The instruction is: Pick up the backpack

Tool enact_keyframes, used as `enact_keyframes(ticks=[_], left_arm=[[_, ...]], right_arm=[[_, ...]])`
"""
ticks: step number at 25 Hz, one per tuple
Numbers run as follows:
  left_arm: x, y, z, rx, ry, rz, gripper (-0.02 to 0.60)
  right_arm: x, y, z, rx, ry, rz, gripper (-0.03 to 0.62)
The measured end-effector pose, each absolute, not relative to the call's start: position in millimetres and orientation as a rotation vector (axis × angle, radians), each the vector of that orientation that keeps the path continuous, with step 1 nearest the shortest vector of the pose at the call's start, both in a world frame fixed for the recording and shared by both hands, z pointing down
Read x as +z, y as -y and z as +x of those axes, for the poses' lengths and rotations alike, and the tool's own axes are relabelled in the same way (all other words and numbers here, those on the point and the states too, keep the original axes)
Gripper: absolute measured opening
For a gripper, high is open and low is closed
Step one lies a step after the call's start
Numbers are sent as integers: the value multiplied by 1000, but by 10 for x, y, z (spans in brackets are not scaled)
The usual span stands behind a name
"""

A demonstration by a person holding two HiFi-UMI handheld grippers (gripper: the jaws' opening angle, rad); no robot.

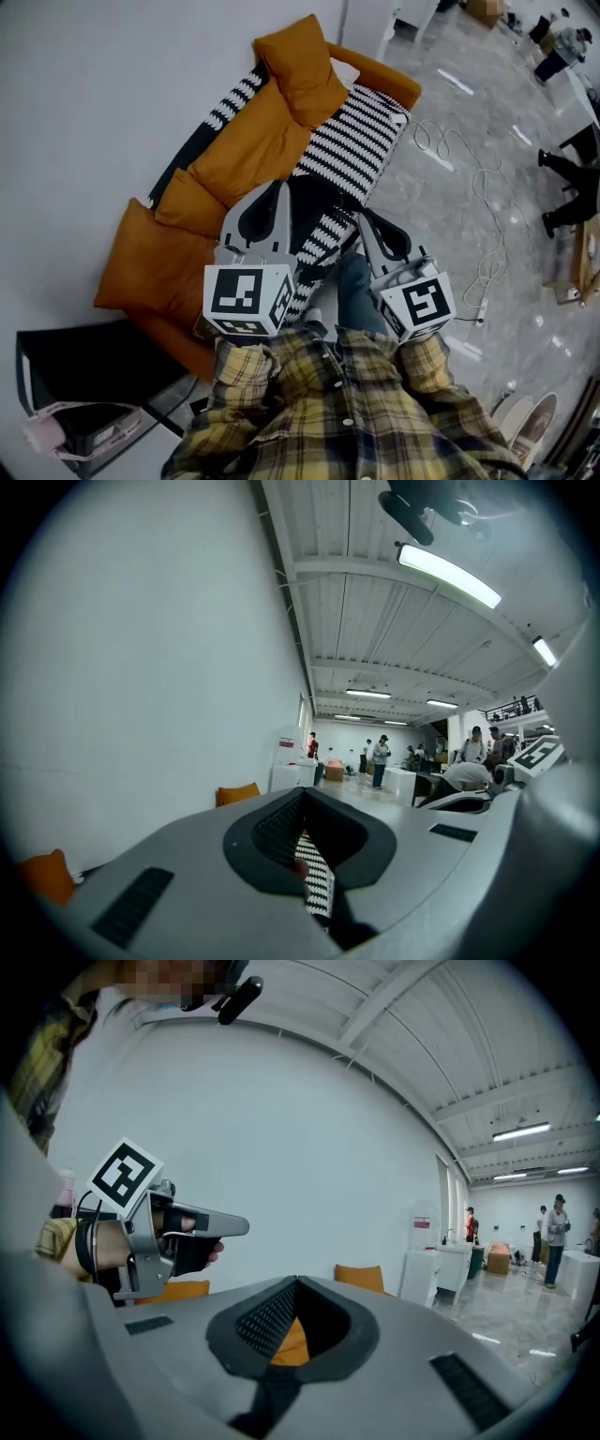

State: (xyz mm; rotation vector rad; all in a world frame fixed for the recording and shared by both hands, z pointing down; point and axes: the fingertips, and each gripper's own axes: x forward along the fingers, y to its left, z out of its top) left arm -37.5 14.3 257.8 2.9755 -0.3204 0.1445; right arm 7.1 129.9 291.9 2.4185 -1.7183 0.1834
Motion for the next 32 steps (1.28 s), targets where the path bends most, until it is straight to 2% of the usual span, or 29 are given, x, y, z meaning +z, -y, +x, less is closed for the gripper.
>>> enact_keyframes(ticks=[7,19,32], left_arm=[[2634,301,-76,144,494,2957,18],[2676,1171,567,197,995,2768,18],[2947,1404,547,281,1503,2478,18]], right_arm=[[2969,-760,473,171,1858,2302,15],[3044,423,1292,256,2251,1851,15],[3241,1097,1385,256,2616,1318,15]])
